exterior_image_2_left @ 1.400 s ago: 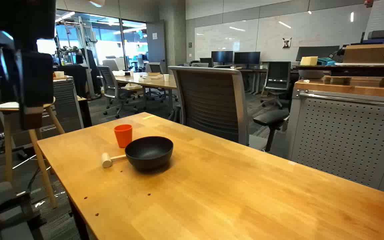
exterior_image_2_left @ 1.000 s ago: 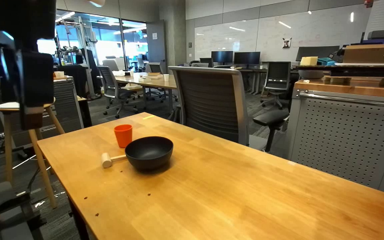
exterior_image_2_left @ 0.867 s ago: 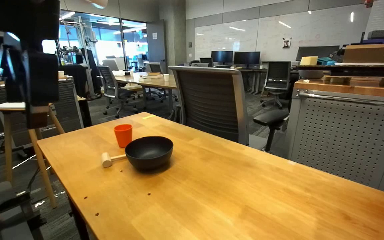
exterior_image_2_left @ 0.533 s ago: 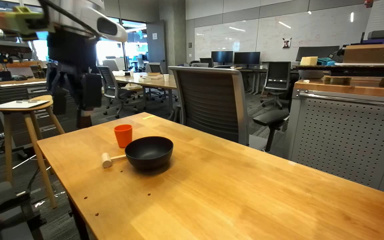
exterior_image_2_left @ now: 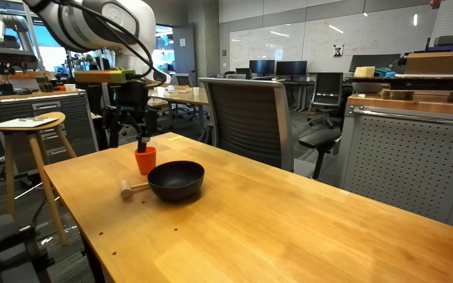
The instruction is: Put the cup in the bowl
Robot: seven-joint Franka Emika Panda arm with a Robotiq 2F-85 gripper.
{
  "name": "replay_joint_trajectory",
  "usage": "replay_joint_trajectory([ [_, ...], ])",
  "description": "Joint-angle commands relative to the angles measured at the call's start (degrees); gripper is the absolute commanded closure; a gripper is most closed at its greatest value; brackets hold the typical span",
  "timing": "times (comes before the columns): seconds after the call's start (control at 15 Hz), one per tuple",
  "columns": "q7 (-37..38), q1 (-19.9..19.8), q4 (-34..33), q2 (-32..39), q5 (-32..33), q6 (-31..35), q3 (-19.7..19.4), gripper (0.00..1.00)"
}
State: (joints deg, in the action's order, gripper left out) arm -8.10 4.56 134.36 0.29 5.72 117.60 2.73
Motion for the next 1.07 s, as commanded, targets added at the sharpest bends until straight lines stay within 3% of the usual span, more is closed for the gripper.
replay_joint_trajectory([
  [0.0,2.53,1.45,-14.40,13.51,3.69,-2.24,2.10,0.00],
  [0.6,0.85,7.38,-42.55,35.74,6.94,-8.78,3.44,0.00],
  [1.0,-2.60,8.67,-59.49,46.62,4.88,-20.31,4.16,0.00],
])
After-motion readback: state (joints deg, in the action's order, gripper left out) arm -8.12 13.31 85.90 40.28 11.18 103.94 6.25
